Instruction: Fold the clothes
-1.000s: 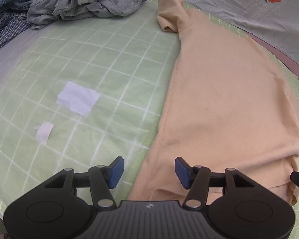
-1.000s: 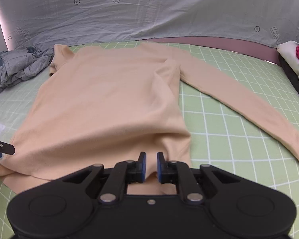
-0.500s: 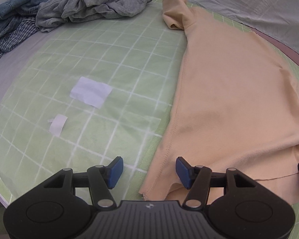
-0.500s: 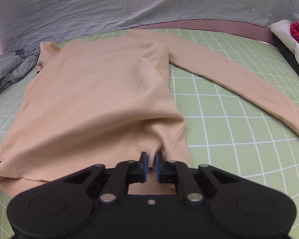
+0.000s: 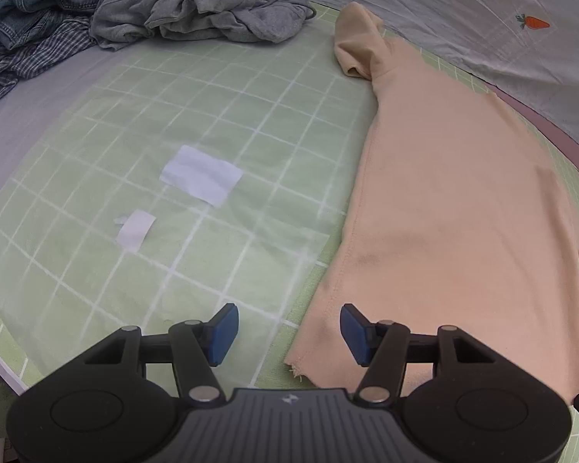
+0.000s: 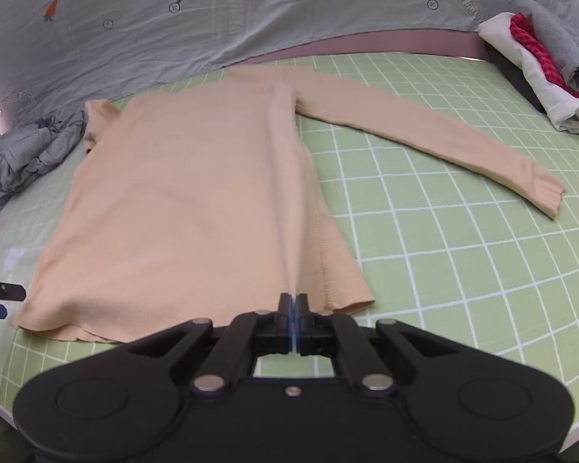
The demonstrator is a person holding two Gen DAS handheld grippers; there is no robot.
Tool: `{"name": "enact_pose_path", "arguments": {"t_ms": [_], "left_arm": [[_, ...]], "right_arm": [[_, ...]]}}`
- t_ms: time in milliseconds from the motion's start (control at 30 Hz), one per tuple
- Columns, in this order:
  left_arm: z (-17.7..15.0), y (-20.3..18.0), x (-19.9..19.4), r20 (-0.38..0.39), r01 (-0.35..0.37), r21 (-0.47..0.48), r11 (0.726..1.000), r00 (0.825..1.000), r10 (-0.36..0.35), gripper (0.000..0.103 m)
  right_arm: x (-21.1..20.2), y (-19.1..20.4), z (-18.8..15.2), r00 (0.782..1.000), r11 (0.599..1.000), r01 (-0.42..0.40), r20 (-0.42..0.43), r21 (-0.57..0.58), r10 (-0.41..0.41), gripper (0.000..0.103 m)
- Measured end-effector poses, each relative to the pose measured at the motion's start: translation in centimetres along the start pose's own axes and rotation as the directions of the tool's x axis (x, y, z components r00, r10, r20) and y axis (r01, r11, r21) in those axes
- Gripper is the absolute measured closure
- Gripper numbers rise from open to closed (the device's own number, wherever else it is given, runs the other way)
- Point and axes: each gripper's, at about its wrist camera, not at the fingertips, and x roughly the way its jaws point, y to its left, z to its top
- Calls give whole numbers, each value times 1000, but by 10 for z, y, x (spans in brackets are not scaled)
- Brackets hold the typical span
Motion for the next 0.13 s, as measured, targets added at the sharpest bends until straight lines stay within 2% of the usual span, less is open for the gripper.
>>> {"name": "enact_pose_path", "arguments": {"t_ms": [67,133], "left_arm": [[-1,-4,2,-10,16,27,1000,1000,-16,44],[-3,-8,5,-19,17,58,998,1000,-16,44]], "right_arm": [[1,-1,-1,1000,1000,18,3,12,-18,79],[-2,-3,-1,997,997,61,36,38,-62,21]]}}
